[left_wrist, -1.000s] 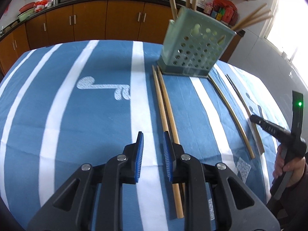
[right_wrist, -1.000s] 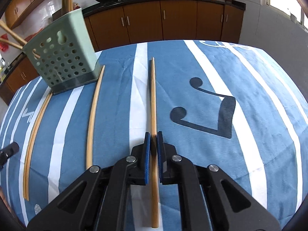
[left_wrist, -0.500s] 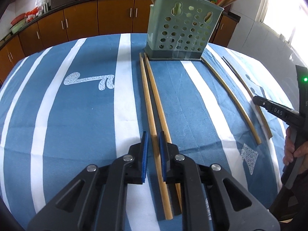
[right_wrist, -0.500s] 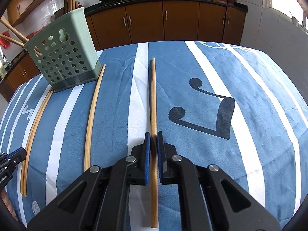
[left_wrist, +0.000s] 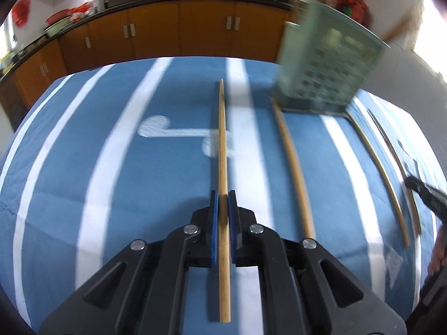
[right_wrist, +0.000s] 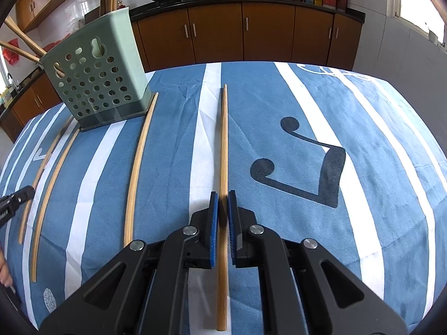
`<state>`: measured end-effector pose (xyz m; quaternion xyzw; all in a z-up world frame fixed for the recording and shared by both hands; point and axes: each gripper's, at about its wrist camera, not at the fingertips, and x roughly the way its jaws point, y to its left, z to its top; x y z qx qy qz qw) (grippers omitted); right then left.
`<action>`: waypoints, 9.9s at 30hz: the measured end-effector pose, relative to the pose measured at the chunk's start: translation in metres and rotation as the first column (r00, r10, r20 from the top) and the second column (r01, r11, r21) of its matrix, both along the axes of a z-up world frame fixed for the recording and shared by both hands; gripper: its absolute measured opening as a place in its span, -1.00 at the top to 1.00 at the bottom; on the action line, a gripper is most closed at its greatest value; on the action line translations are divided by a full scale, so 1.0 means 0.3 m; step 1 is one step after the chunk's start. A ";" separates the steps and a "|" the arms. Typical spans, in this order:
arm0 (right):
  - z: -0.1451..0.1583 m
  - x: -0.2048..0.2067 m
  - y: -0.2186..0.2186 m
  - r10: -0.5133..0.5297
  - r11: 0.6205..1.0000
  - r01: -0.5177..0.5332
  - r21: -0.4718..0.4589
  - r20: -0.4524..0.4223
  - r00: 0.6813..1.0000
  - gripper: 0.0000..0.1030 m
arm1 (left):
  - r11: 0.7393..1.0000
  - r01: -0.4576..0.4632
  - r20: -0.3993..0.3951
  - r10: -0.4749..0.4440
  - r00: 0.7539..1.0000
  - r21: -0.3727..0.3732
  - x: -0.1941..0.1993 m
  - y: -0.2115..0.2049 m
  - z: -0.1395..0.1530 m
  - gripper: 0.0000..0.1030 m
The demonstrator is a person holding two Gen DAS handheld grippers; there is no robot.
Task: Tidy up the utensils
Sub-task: 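Grasp a chopstick with the right gripper while the left gripper grasps another, then lift both chopsticks upright and carry them over the green holder, then lower the chopsticks into the green holder and open both grippers, then move both open grippers back down to the last chopsticks on the table, then grasp a chopstick with the right gripper while the left gripper grasps another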
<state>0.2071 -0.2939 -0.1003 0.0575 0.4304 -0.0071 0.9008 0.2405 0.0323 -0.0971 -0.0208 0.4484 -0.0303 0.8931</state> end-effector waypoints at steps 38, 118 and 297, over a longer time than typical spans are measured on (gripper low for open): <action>-0.005 0.041 0.037 0.009 0.997 -0.007 -0.074 0.029 1.000 0.83 | 1.000 -0.009 0.041 0.008 0.999 0.016 0.040 0.053 -0.003 0.80; 0.315 -0.124 -0.080 -0.056 0.996 0.029 0.086 0.333 0.941 0.86 | 0.988 -0.032 0.356 0.084 0.931 -0.148 -0.154 0.104 0.405 0.85; -0.006 0.027 0.052 0.001 1.000 -0.001 0.001 0.033 0.999 0.84 | 0.999 -0.038 0.039 0.038 0.999 -0.001 0.052 0.072 -0.004 0.81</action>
